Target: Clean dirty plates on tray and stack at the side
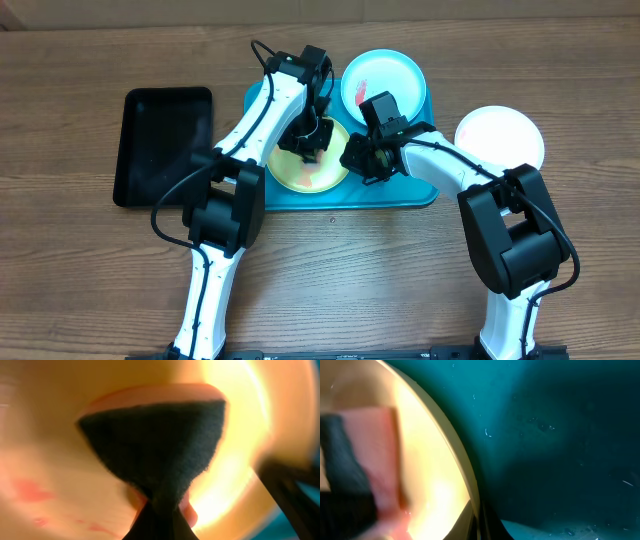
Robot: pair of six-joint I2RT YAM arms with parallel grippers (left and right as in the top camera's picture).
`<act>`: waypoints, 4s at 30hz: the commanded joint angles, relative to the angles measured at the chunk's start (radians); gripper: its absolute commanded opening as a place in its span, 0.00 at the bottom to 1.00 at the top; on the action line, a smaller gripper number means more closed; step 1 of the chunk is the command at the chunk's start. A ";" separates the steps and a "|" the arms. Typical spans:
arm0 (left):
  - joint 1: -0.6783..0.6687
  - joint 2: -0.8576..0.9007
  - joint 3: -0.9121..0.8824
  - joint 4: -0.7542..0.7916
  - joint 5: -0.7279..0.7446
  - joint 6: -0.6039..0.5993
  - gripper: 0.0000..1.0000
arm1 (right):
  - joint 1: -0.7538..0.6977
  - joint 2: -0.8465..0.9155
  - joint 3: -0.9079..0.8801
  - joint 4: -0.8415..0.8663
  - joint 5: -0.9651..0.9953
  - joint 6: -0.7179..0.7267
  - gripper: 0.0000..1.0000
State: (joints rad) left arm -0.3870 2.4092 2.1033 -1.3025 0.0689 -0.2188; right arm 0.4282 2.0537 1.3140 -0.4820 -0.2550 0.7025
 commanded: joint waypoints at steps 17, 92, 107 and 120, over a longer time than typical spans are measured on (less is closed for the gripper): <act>-0.023 0.024 0.019 -0.178 0.209 0.260 0.04 | -0.003 0.025 0.006 0.003 -0.013 -0.015 0.04; -0.051 0.024 0.013 0.076 -0.517 -0.362 0.05 | -0.033 0.025 0.006 0.009 -0.016 0.001 0.04; -0.074 0.024 0.013 -0.127 0.181 0.044 0.04 | -0.033 0.025 0.006 0.013 -0.021 0.001 0.04; -0.077 0.024 0.013 0.129 -0.470 -0.335 0.04 | -0.033 0.025 0.006 0.009 -0.020 0.000 0.04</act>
State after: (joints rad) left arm -0.4671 2.4092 2.1048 -1.1606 -0.1474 -0.4164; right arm 0.3988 2.0563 1.3140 -0.4713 -0.2741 0.7063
